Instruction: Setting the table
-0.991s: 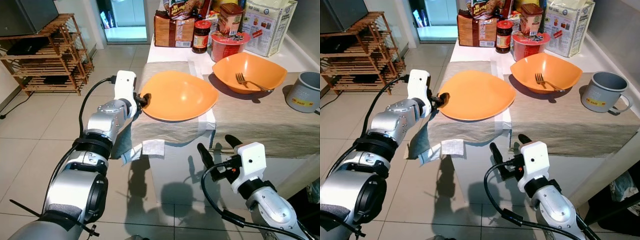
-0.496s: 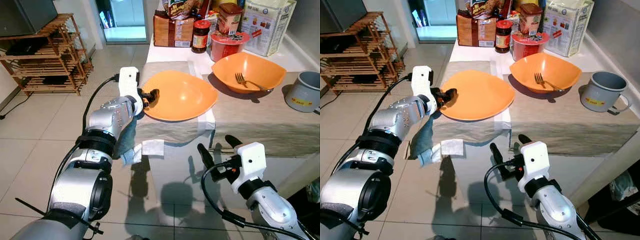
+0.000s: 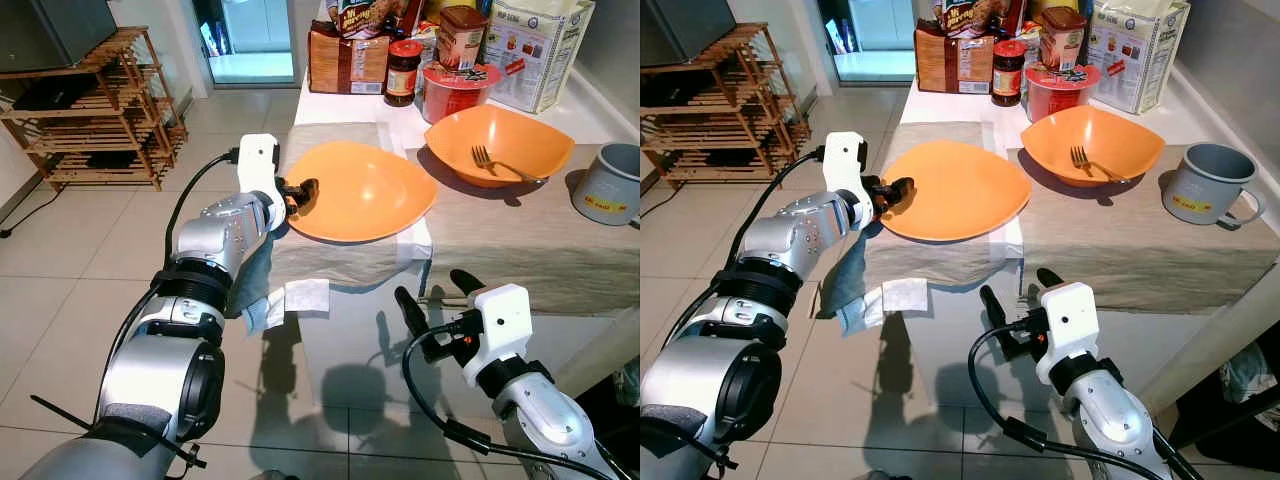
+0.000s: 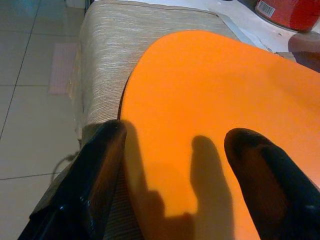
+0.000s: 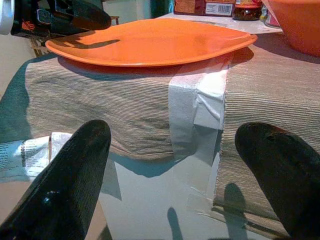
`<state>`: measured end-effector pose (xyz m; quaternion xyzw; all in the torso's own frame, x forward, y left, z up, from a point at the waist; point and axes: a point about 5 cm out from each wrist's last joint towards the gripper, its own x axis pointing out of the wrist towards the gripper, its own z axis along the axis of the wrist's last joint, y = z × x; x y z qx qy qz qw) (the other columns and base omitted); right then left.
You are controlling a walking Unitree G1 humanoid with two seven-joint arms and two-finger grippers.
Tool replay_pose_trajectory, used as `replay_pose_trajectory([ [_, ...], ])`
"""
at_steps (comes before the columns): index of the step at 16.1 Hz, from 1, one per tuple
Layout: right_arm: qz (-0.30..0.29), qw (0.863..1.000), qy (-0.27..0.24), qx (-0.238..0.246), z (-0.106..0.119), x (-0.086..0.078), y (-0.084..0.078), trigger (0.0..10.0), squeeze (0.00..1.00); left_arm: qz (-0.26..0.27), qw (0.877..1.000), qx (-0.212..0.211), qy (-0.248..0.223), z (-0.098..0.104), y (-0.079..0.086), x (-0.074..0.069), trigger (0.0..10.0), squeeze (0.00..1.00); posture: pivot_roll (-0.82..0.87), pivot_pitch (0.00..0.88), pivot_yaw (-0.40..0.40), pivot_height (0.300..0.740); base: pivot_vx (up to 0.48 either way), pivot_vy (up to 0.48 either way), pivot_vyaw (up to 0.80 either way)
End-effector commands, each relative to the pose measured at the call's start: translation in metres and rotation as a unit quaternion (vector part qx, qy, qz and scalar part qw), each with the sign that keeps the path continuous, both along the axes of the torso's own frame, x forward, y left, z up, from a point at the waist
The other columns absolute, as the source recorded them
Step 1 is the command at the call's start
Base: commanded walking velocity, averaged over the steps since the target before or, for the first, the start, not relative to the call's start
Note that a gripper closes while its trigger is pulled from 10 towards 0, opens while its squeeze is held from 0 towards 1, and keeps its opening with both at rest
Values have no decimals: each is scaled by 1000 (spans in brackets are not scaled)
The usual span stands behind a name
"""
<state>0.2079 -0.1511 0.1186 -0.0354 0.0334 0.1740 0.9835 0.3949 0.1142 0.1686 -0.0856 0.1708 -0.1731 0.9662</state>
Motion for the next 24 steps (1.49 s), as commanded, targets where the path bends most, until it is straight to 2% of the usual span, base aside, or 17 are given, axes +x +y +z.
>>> replay_pose_trajectory([
  [1, -3, 1000, -7, 2, 4, 3, -1, 10000, 0, -7, 1000, 6, 1, 3, -1, 1, 10000, 0, -233, 6, 107, 735, 0, 0, 0],
  [5, 10, 999, -28, 22, 19, 4, 0, 10000, 0, -2, 1000, 0, 17, -2, -1, 1, 10000, 0, -237, 8, 107, 735, 0, 0, 0],
  [8, 21, 999, -46, 19, 32, 3, 0, 10000, 0, 5, 1000, 5, 17, -4, 2, 2, 10000, 0, -248, 0, 103, 735, 0, 0, 0],
  [12, 18, 999, -31, 20, 25, 0, 0, 10000, 0, 12, 999, 6, 32, -11, 5, 2, 10000, 0, -251, 0, 105, 735, 0, 0, 0],
  [15, 16, 999, -25, 21, 23, 0, 2, 10000, 0, 13, 997, -31, 63, -15, 3, 0, 10000, 0, -250, 0, 107, 735, 0, 0, 0],
  [19, 16, 999, -23, 21, 22, 2, 2, 10000, 0, 5, 995, -72, 72, -9, -3, 1, 10000, 0, -247, 0, 102, 735, 0, 0, 0],
  [24, 16, 999, -20, 20, 21, 3, 1, 10000, 0, -2, 993, -92, 67, -1, -6, 3, 10000, 0, -243, 0, 103, 735, 0, 0, 0],
])
